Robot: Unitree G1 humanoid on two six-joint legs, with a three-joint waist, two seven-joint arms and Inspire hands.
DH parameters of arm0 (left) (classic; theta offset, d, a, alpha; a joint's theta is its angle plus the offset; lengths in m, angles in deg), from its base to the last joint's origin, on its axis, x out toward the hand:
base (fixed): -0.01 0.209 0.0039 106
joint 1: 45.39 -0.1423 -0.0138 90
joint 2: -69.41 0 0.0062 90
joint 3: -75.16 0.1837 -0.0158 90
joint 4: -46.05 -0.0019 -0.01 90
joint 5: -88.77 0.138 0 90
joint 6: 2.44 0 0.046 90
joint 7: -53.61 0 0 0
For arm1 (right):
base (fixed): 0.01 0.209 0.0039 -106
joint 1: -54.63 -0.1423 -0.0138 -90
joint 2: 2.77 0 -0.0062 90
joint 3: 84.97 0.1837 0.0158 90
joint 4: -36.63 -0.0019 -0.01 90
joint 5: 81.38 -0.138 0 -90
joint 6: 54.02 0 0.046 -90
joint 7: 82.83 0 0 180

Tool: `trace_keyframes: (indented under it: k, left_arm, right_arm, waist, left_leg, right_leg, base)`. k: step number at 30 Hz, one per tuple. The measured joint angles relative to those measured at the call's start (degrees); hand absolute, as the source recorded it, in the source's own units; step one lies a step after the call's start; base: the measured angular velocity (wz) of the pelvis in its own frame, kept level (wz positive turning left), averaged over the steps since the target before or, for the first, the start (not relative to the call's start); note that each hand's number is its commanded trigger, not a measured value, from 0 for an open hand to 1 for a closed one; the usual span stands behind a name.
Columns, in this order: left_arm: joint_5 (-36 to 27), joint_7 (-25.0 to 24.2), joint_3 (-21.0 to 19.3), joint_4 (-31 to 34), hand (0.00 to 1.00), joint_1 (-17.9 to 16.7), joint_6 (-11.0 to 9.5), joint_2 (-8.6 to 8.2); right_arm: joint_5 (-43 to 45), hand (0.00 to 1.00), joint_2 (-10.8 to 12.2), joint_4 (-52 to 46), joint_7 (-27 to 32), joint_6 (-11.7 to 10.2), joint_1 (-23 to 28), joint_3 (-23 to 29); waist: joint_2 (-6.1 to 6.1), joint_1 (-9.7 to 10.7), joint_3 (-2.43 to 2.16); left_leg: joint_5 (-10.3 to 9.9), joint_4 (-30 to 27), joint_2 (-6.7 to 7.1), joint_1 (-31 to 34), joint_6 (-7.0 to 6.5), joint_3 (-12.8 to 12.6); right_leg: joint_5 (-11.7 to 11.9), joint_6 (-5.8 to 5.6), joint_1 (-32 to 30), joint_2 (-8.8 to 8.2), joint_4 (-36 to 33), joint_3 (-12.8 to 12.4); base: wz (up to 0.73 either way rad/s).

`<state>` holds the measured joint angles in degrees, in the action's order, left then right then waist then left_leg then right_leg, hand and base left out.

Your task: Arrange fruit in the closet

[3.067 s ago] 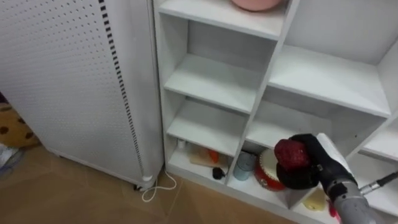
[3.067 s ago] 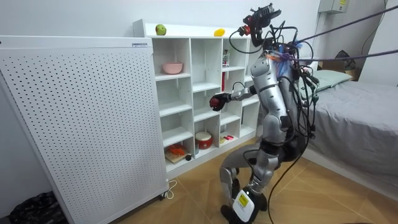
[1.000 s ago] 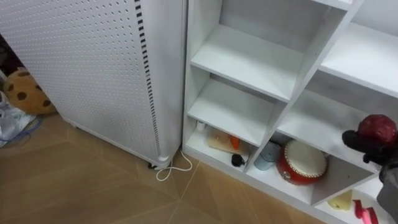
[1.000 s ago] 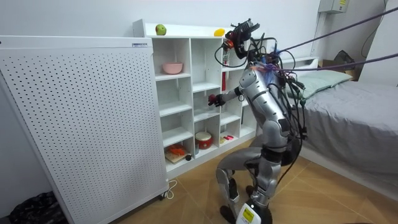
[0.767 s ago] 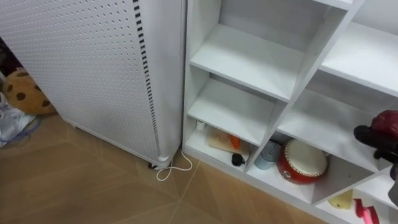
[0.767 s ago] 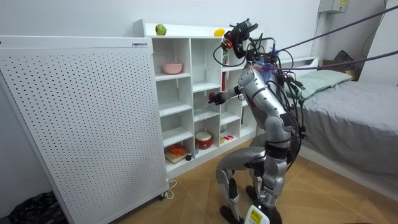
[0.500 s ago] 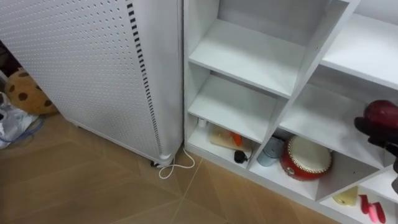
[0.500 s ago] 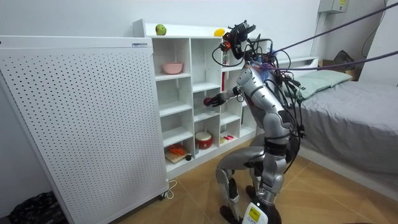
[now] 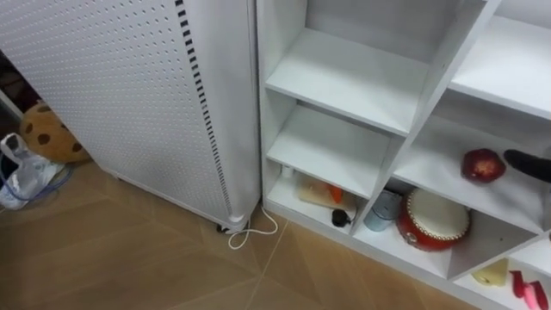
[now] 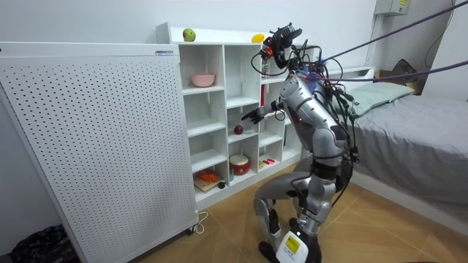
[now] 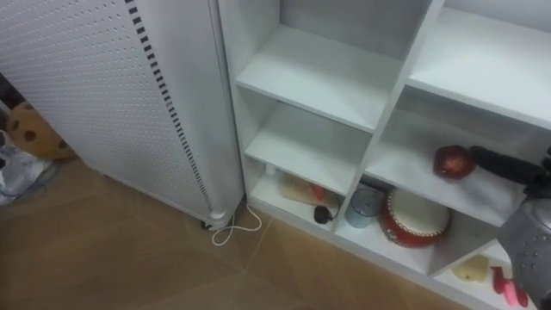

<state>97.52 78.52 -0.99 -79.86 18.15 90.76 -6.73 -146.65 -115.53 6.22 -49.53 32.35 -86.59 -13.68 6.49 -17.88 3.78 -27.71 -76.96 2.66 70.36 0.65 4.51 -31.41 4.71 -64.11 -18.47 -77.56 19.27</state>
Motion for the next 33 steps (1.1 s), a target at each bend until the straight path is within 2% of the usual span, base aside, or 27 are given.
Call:
trace_keyframes:
  k: [5, 7, 12, 14, 16, 18, 19, 21, 25, 26, 27, 29, 30, 31, 32, 33]
  left_arm:
    - [-0.2, 0.9, 0.4, 0.1, 0.0, 0.0, 0.0, -2.17]
    - [-0.2, 0.9, 0.7, 0.1, 0.0, 0.0, 0.0, -2.4]
    - [0.1, 0.7, 0.8, -0.5, 0.0, 0.0, 0.0, -3.18]
    - [0.8, 0.0, 0.3, -2.3, 0.0, 0.4, -0.1, -4.64]
    - [0.8, -1.0, 0.1, -4.0, 0.0, 1.3, 0.0, -5.27]
    - [0.6, -1.4, -0.2, -5.0, 0.0, 1.6, 0.0, -5.68]
    - [0.3, -2.1, -0.2, -6.1, 0.0, 2.0, -0.1, -5.8]
    - [-0.7, -3.1, -0.2, -8.3, 0.0, 3.2, -0.4, -5.82]
    - [-3.1, -3.8, -0.6, -11.5, 0.0, 4.7, -1.2, -6.03]
    - [-3.7, -4.4, -0.6, -12.8, 0.0, 5.3, -1.8, -6.08]
    - [-3.8, -4.5, -0.7, -13.6, 0.0, 5.8, -1.9, -6.11]
    - [-4.3, -4.7, -0.7, -16.9, 0.0, 7.5, -2.9, -6.33]
    - [-4.2, -4.7, -0.7, -17.3, 0.0, 7.6, -3.1, -6.42]
    - [-4.2, -5.1, -0.6, -17.8, 0.0, 7.6, -3.3, -6.75]
    - [-4.2, -5.4, -0.6, -18.3, 0.0, 7.6, -3.7, -7.24]
    - [-4.1, -5.5, -0.7, -18.8, 0.0, 7.6, -3.9, -7.53]
  right_arm:
    - [-2.4, 0.0, 0.0, 0.5, 2.2, 0.0, -1.5, 0.0]
    - [-2.4, 0.0, 0.0, 0.8, 2.3, 0.1, -1.6, 0.0]
    - [-2.4, 0.0, 0.1, 1.3, 1.1, 1.9, -1.5, 0.0]
    - [-1.5, 0.0, 0.2, 1.7, 0.1, 2.3, -0.6, 0.0]
    - [1.4, 0.0, 0.3, 1.4, -1.5, 2.3, 1.4, 0.0]
    - [4.6, 0.0, 0.4, 0.6, -4.2, 2.9, 3.5, -0.2]
    - [7.7, 0.0, 0.4, 0.2, -6.0, 2.9, 5.7, -0.2]
    - [14.0, 0.0, 0.4, -2.0, -8.0, 2.9, 9.7, -0.4]
    - [34.4, 0.0, 0.8, -15.3, -12.6, 1.1, 25.5, -0.8]
    - [39.8, 0.0, 1.5, -19.1, -13.6, 0.0, 30.2, -0.8]
    - [41.8, 0.0, 2.0, -20.6, -14.1, -0.4, 32.6, -0.9]
    - [49.1, 0.0, 6.0, -22.4, -17.5, -2.0, 41.8, -1.4]
    - [51.3, 0.0, 7.2, -22.4, -18.3, -2.0, 43.6, -1.4]
    - [54.9, 0.0, 9.0, -22.4, -20.3, -1.7, 47.8, -1.4]
    - [57.2, 0.0, 10.4, -22.3, -22.2, -1.8, 51.8, -1.3]
    - [58.4, 0.0, 11.0, -21.9, -23.1, -1.8, 53.8, -1.3]
  waist:
    - [0.06, 0.2, 0.03]
    - [0.1, 0.4, 0.05]
    - [0.05, 0.5, 0.13]
    - [-0.08, 0.5, 0.2]
    - [-0.27, 0.1, 0.32]
    - [-0.25, 0.0, 0.35]
    - [-0.27, -0.6, 0.36]
    - [-0.3, -0.7, 0.34]
    - [-0.25, 0.2, 0.18]
    - [-0.24, 0.5, 0.01]
    - [-0.1, 0.5, -0.27]
    - [0.74, 1.6, -1.47]
    - [0.75, 1.9, -1.63]
    - [0.75, 2.1, -2.09]
    - [0.08, 2.5, -2.14]
    - [-0.15, 2.7, -2.22]
  left_leg:
    - [1.0, 2.2, 0.05, -0.2, -0.38, -0.2]
    - [1.6, 3.4, 0.04, -0.7, -0.68, -0.5]
    - [2.3, 6.2, 0.08, -3.4, -1.09, -0.6]
    - [2.4, 8.1, 0.0, -6.2, -1.3, -0.6]
    - [2.6, 9.9, -0.28, -8.8, -1.53, -0.5]
    - [2.9, 11.9, -1.12, -11.5, -1.84, -0.8]
    - [3.1, 13.4, -1.23, -13.3, -1.79, -0.8]
    - [3.7, 16.0, -1.54, -16.0, -2.14, -1.2]
    - [4.6, 22.6, -2.19, -24.0, -2.07, -1.6]
    - [5.0, 24.8, -2.51, -26.5, -2.04, -1.7]
    - [5.2, 26.0, -2.94, -27.8, -2.06, -2.0]
    - [6.5, 31.4, -3.39, -32.9, -1.83, -2.5]
    - [6.8, 32.6, -3.42, -34.3, -1.85, -2.5]
    - [7.1, 34.8, -3.63, -36.9, -1.82, -2.8]
    - [7.1, 36.5, -3.96, -39.5, -1.75, -3.2]
    - [7.2, 37.5, -3.99, -40.8, -1.76, -3.5]
  right_leg:
    - [0.9, -0.56, 0.0, 0.14, 2.0, -0.2]
    - [1.4, -0.63, 0.5, 0.04, 2.9, -0.2]
    - [2.6, -1.26, 3.3, 0.33, 6.3, 0.3]
    - [3.2, -1.61, 6.1, 0.66, 8.4, 0.6]
    - [3.7, -2.31, 8.8, 1.34, 10.6, 0.8]
    - [4.7, -2.64, 11.4, 2.23, 13.4, 0.8]
    - [5.4, -2.75, 12.9, 3.03, 15.1, 0.6]
    - [6.3, -3.16, 15.3, 3.49, 17.7, 0.3]
    - [8.3, -4.03, 22.9, 4.81, 24.9, 0.9]
    - [9.1, -3.9, 25.6, 5.18, 27.3, 1.5]
    - [9.6, -3.89, 26.8, 5.69, 28.9, 1.5]
    - [11.1, -4.33, 31.7, 7.54, 34.4, 1.5]
    - [11.4, -4.61, 33.2, 7.85, 35.7, 1.5]
    - [12.0, -4.83, 35.6, 8.41, 38.1, 1.5]
    - [12.6, -4.89, 38.2, 8.91, 40.3, 1.6]
    - [12.8, -5.0, 39.3, 9.06, 41.1, 1.6]
  base:
    - [0.02]
    - [0.06]
    - [-0.03]
    - [-0.02]
    - [-0.02]
    - [-0.14]
    - [-0.19]
    - [-0.12]
    - [-0.08]
    - [-0.12]
    - [-0.16]
    - [-0.05]
    - [0.06]
    - [-0.06]
    - [-0.14]
    - [-0.13]
